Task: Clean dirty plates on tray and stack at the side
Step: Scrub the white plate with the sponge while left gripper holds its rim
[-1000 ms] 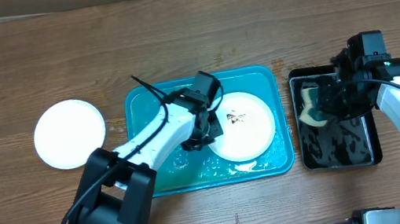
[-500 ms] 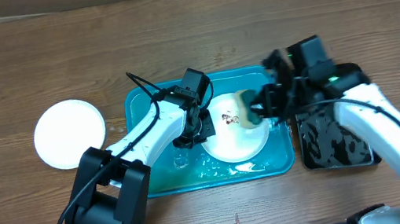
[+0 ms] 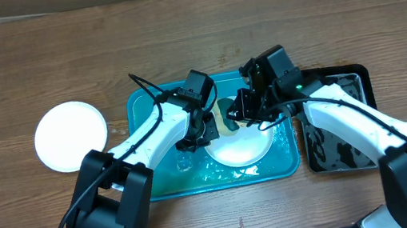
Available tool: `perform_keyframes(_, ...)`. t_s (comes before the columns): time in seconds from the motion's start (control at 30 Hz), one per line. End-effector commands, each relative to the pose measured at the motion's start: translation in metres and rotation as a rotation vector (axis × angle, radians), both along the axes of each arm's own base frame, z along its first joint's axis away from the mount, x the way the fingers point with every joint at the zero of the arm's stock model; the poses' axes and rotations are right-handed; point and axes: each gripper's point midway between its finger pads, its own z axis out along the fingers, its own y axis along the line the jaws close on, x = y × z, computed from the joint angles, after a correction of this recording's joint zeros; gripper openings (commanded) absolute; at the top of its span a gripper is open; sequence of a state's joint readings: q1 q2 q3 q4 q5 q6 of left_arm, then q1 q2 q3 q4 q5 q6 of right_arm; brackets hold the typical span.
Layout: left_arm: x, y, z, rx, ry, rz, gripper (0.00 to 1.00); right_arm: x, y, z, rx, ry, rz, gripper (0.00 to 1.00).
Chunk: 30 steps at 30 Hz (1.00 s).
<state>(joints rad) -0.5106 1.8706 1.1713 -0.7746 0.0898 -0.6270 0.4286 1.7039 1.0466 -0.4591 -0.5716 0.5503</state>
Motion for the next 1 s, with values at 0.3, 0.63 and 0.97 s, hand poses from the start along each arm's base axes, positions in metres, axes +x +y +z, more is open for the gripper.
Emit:
perform_keyframes(0.3, -0.007, 0.003, -0.010, 0.031, 0.028, -0.027, 0.04, 0.006, 0.018, -0.034, 0.058, 0.102, -0.009, 0.04)
perform_keyframes(0.63, -0.007, 0.003, -0.010, 0.030, 0.028, -0.024, 0.04, 0.009, 0.010, -0.060, -0.011, 0.134, -0.052, 0.04)
perform_keyframes(0.97, -0.010, 0.005, -0.010, 0.036, 0.039, -0.024, 0.04, 0.003, -0.018, -0.097, -0.189, 0.203, -0.141, 0.04)
